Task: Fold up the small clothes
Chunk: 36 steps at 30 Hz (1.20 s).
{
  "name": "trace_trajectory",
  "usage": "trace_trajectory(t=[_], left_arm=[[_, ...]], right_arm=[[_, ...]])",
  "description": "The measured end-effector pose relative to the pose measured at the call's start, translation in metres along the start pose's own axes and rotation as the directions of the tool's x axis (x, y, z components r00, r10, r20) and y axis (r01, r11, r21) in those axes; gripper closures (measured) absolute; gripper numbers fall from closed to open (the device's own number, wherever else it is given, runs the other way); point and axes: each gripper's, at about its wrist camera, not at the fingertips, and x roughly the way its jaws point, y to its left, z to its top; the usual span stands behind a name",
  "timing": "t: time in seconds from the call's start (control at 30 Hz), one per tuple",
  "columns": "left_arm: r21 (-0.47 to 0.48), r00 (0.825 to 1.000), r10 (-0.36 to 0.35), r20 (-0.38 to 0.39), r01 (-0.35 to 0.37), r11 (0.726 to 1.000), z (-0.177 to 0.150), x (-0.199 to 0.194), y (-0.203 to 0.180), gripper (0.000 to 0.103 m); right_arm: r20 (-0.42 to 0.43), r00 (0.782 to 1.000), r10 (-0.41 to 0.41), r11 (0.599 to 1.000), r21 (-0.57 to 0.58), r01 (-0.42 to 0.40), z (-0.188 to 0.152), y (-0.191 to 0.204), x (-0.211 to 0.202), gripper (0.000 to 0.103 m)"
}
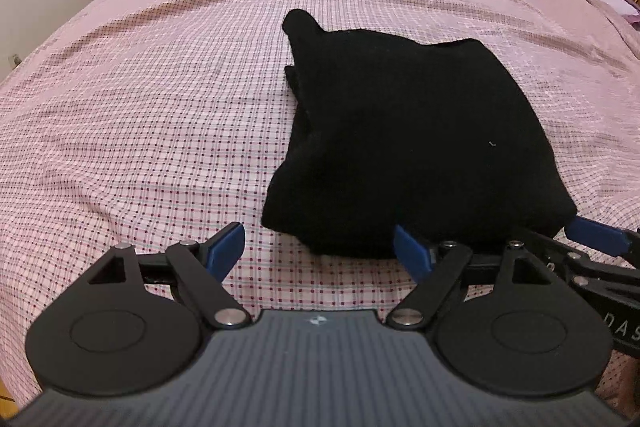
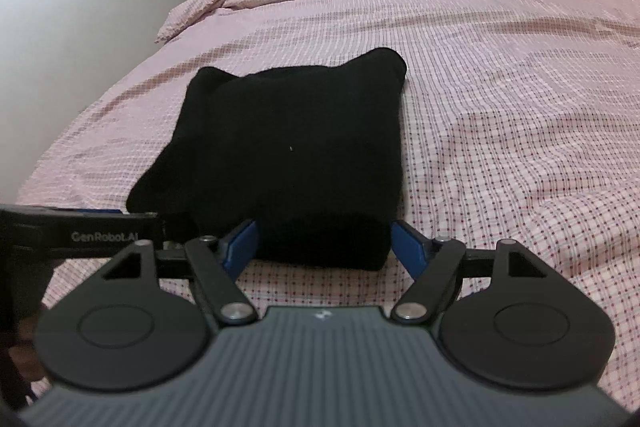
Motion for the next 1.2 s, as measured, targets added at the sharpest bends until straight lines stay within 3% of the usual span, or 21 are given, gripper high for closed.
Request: trace_trajectory(t=[1.2], left_arm=[[-0.003,0.999,-0.013,-0.038,0.013,1.000,-0.0024,0.0106,-0.0013,0.018]], right_arm=[[-0.030,1.000,-0.002,1.000,-0.008,0.002,-0.0036,0.0014,0.0080,0.028]])
